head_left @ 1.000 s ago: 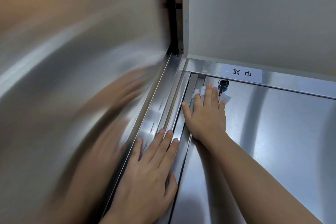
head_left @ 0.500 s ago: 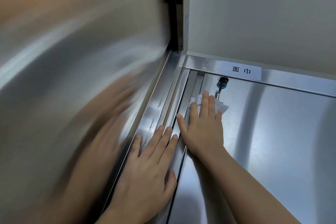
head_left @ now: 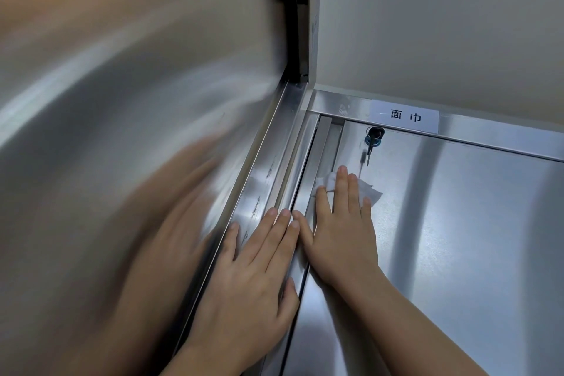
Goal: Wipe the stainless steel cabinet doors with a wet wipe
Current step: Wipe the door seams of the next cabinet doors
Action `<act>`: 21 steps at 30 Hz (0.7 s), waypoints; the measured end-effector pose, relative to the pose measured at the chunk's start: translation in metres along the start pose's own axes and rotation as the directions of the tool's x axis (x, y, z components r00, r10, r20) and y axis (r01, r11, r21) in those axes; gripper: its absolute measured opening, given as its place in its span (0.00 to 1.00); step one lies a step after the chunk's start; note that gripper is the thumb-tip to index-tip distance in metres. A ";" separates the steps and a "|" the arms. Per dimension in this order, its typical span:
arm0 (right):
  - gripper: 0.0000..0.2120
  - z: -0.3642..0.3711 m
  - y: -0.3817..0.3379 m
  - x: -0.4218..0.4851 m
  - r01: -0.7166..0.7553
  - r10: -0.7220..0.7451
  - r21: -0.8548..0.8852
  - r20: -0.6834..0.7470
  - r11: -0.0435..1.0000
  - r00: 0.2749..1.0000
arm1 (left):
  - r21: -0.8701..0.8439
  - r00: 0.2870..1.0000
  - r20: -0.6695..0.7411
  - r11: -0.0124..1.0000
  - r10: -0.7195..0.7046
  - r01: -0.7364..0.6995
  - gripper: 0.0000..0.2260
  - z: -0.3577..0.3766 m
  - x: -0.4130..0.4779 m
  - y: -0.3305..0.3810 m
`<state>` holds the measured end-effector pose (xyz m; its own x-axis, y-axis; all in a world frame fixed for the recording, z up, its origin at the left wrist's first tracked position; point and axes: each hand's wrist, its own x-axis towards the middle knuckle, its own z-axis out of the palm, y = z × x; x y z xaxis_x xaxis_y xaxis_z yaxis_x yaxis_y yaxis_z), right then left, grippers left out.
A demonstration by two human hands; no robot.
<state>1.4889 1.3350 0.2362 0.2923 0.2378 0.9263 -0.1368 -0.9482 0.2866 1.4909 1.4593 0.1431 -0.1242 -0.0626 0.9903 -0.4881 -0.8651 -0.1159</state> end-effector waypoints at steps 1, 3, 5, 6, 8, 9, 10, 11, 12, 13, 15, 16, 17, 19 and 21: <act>0.33 0.000 0.000 -0.002 0.004 -0.004 0.008 0.001 1.000 1.000 | -0.007 1.000 0.000 1.000 -0.003 0.003 0.28 0.000 0.000 0.000; 0.36 0.000 -0.002 -0.007 0.011 -0.011 0.028 -0.005 1.000 1.000 | -0.023 1.000 0.002 1.000 -0.010 0.010 0.27 -0.001 -0.001 0.000; 0.41 0.000 -0.004 -0.011 0.012 -0.011 0.055 -0.020 0.998 1.000 | -0.036 1.000 0.005 0.999 -0.016 0.016 0.27 -0.001 -0.001 0.000; 0.42 0.001 -0.005 -0.013 0.011 -0.009 0.067 -0.030 0.998 1.000 | -0.043 1.000 0.006 0.999 -0.018 0.018 0.26 -0.002 -0.001 0.000; 0.42 0.002 -0.006 -0.016 0.011 -0.007 0.090 -0.045 0.996 0.999 | -0.054 1.000 0.007 0.998 -0.020 0.020 0.26 -0.002 0.000 0.001; 0.41 0.002 -0.006 -0.018 0.013 -0.009 0.097 -0.046 0.995 0.999 | -0.056 1.000 0.008 0.998 -0.021 0.021 0.26 -0.003 -0.001 0.001; 0.41 0.003 -0.006 -0.020 0.018 -0.013 0.097 -0.043 0.995 0.999 | -0.057 1.000 0.010 0.998 -0.021 0.021 0.26 -0.003 -0.001 0.001; 0.40 0.004 -0.006 -0.022 0.023 -0.019 0.095 -0.039 0.995 0.999 | -0.058 1.000 0.016 0.998 -0.022 0.023 0.26 -0.004 -0.001 0.000; 0.40 0.005 -0.006 -0.024 0.030 -0.026 0.094 -0.039 0.995 0.999 | -0.060 0.999 0.023 0.998 -0.023 0.025 0.26 -0.004 -0.001 0.000; 0.40 0.005 -0.006 -0.026 0.035 -0.031 0.093 -0.042 0.995 0.999 | -0.064 0.999 0.028 0.998 -0.025 0.027 0.26 -0.005 -0.001 0.000; 0.39 0.004 -0.006 -0.030 0.041 -0.038 0.083 -0.038 0.996 0.999 | -0.068 0.999 0.034 0.997 -0.026 0.028 0.26 -0.005 -0.002 0.001; 0.39 0.005 -0.006 -0.032 0.043 -0.041 0.074 -0.032 0.996 0.999 | -0.068 0.999 0.035 0.997 -0.025 0.028 0.26 -0.006 -0.002 0.001; 0.38 0.005 -0.007 -0.033 0.044 -0.042 0.068 -0.033 0.997 0.999 | -0.067 0.999 0.036 0.997 -0.024 0.026 0.26 -0.006 -0.002 0.001; 0.36 0.005 -0.008 -0.037 0.042 -0.040 0.054 -0.049 0.998 0.998 | -0.062 0.999 0.037 0.998 -0.020 0.022 0.26 -0.006 -0.002 0.001; 0.34 0.006 -0.008 -0.041 0.043 -0.041 0.027 -0.069 0.999 0.997 | -0.059 0.999 0.037 0.998 -0.017 0.020 0.26 -0.006 -0.002 0.001</act>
<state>1.4841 1.3320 0.1945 0.2316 0.2903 0.9285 -0.0986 -0.9425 0.3193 1.4857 1.4619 0.1406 -0.0837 -0.0658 0.9943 -0.5401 -0.8355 -0.1007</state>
